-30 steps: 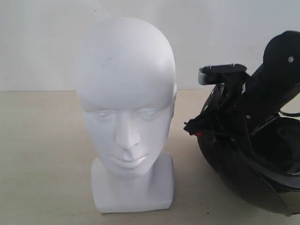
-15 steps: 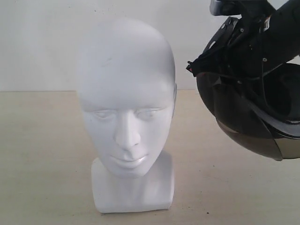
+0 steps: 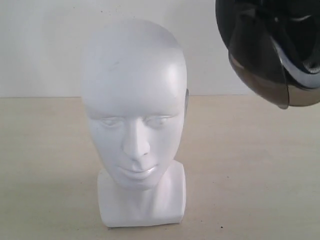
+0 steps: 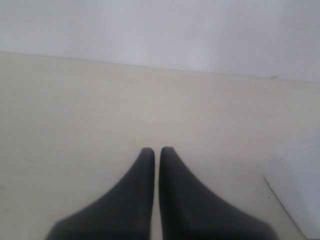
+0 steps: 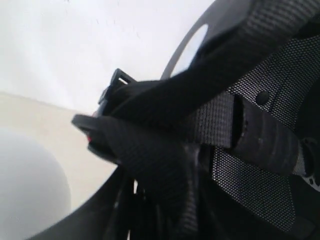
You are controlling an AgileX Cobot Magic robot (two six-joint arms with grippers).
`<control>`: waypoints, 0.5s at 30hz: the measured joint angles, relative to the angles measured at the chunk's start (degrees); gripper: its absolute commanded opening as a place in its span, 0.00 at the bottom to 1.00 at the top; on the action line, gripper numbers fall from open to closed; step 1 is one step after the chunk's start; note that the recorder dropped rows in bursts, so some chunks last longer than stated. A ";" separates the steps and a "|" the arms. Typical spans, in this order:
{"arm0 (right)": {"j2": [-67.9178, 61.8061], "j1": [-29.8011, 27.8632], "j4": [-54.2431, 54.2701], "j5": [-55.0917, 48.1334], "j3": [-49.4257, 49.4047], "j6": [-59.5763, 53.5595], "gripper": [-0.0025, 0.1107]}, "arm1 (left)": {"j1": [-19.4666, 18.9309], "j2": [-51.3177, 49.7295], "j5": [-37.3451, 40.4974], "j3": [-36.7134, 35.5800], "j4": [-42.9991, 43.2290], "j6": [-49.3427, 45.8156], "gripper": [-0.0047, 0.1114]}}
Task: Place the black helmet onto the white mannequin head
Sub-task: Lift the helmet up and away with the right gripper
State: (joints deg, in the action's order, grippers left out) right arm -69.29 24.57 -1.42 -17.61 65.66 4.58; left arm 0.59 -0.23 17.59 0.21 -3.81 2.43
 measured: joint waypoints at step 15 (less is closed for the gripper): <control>18.93 0.00 0.19 57.14 -25.63 -2.84 0.02 | 0.00 0.00 0.00 0.00 0.00 0.00 0.08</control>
State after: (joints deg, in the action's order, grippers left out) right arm -50.36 24.57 -1.23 39.53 40.03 1.74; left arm 0.59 -0.23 17.59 0.21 -3.81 2.43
